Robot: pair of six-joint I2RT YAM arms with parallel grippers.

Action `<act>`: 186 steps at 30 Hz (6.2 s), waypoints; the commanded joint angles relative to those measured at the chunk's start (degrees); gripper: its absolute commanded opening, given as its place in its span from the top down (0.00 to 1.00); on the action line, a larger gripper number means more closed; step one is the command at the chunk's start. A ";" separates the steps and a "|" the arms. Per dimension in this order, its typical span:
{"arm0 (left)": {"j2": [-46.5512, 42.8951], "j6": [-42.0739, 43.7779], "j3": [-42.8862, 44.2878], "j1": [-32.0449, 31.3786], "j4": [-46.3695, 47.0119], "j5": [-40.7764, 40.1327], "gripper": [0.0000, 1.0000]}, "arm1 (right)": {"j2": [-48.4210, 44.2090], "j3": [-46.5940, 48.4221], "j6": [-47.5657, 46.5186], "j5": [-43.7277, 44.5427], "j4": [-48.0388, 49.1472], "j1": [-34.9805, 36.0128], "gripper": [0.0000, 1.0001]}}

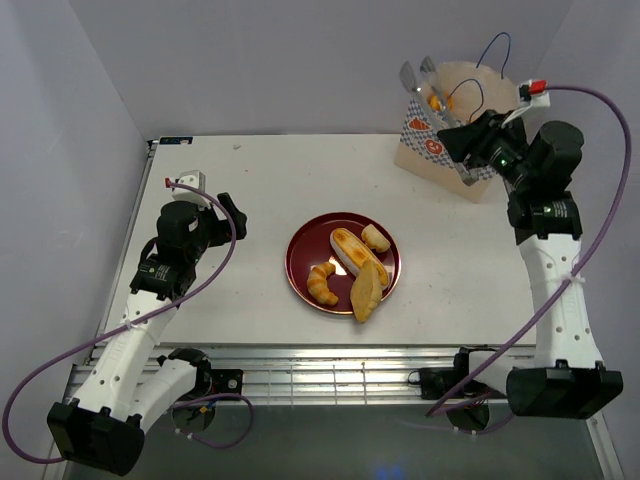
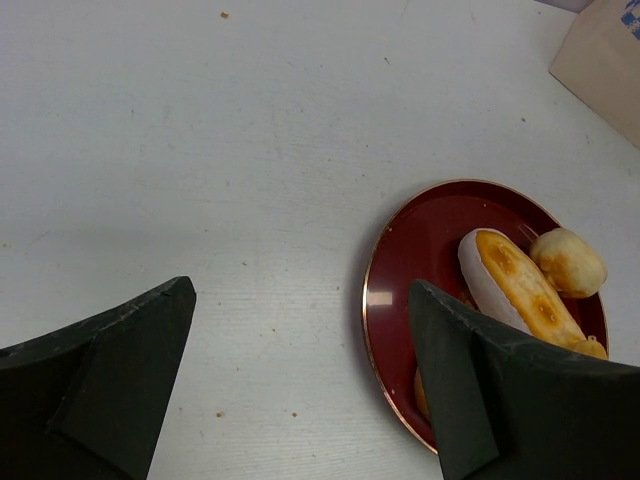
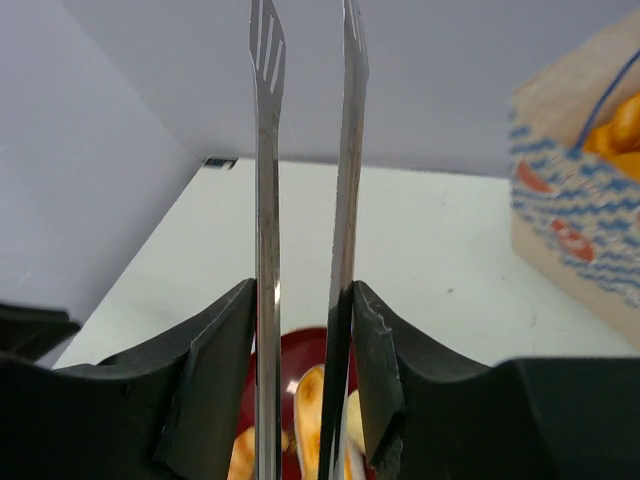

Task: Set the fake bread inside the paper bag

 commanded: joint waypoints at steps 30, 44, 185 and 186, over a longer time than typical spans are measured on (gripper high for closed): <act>0.87 -0.27 0.84 -0.20 -0.17 -3.25 0.02 | -38.67 -46.05 -3.93 18.43 -16.54 22.81 0.50; 1.40 -0.36 0.93 -0.20 -0.08 -2.37 0.02 | -30.85 -51.67 -5.25 19.58 -7.85 22.81 0.46; 3.16 0.35 0.66 -0.90 0.00 -0.52 0.02 | -28.92 -41.82 0.20 2.69 -8.01 26.19 0.57; 3.25 0.35 0.75 -0.90 0.09 -0.52 0.02 | -28.22 -41.83 -0.85 4.53 -9.32 28.67 0.58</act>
